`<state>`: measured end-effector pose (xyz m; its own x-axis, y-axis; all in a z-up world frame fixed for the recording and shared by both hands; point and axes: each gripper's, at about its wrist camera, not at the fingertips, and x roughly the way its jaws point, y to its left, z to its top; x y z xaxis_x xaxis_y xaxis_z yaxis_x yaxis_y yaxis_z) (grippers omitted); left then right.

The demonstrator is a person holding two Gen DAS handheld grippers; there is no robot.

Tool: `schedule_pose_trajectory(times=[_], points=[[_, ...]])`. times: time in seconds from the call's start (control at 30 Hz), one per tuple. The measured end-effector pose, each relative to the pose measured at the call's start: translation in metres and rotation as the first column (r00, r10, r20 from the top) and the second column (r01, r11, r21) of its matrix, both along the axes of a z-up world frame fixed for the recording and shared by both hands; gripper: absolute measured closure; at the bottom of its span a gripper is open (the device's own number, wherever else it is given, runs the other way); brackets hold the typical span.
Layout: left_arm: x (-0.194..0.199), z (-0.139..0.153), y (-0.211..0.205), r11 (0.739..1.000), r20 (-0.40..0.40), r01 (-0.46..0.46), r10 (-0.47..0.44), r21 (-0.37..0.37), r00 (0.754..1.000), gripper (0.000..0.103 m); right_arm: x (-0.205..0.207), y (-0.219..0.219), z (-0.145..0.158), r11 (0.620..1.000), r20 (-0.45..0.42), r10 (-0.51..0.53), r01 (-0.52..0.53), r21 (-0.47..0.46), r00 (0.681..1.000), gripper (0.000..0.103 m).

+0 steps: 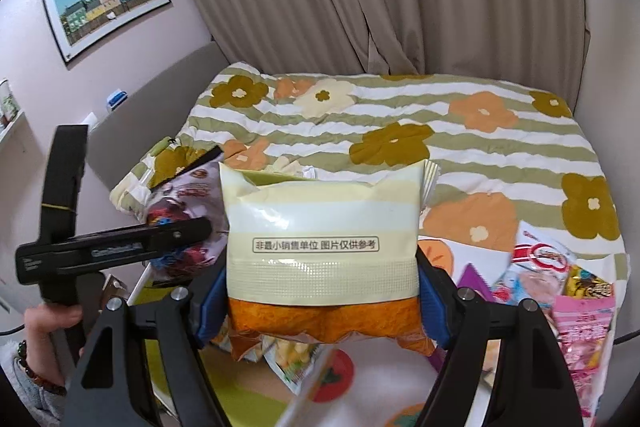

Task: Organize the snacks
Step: 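Lift both bags over the green box and release them inside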

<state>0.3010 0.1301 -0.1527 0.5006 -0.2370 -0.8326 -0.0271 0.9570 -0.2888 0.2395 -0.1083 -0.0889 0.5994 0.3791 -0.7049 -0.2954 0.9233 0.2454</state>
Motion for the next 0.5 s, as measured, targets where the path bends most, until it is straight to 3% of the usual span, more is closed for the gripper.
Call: schedule_pose_trajectory(times=[0.1,0.17,0.27,0.37,0.5], points=[[0.021,-0.019,0.0,0.999,-0.044,0.035,-0.033,0.038,0.998,0.027,0.013,0.01,-0.012,1.0,-0.032,-0.03,0.03,-0.01,0.999,0.029],[0.027,-0.03,-0.001,0.997,-0.074,0.035,-0.03,0.07,0.997,0.011,0.019,0.013,-0.019,0.999,-0.054,-0.047,0.047,-0.013,0.997,0.029],[0.03,-0.043,0.001,0.998,-0.097,0.038,-0.034,0.047,0.995,0.011,0.024,0.014,-0.027,0.999,-0.079,-0.052,0.051,-0.02,0.995,0.029],[0.024,-0.048,0.001,0.997,-0.113,0.039,-0.031,0.071,0.993,0.011,0.028,0.016,-0.033,0.998,-0.091,-0.05,0.047,-0.037,0.995,0.028],[0.002,-0.036,0.003,0.996,-0.045,0.02,-0.017,0.089,0.999,0.011,0.035,0.017,-0.04,0.999,-0.12,-0.019,0.015,-0.035,0.993,0.028]])
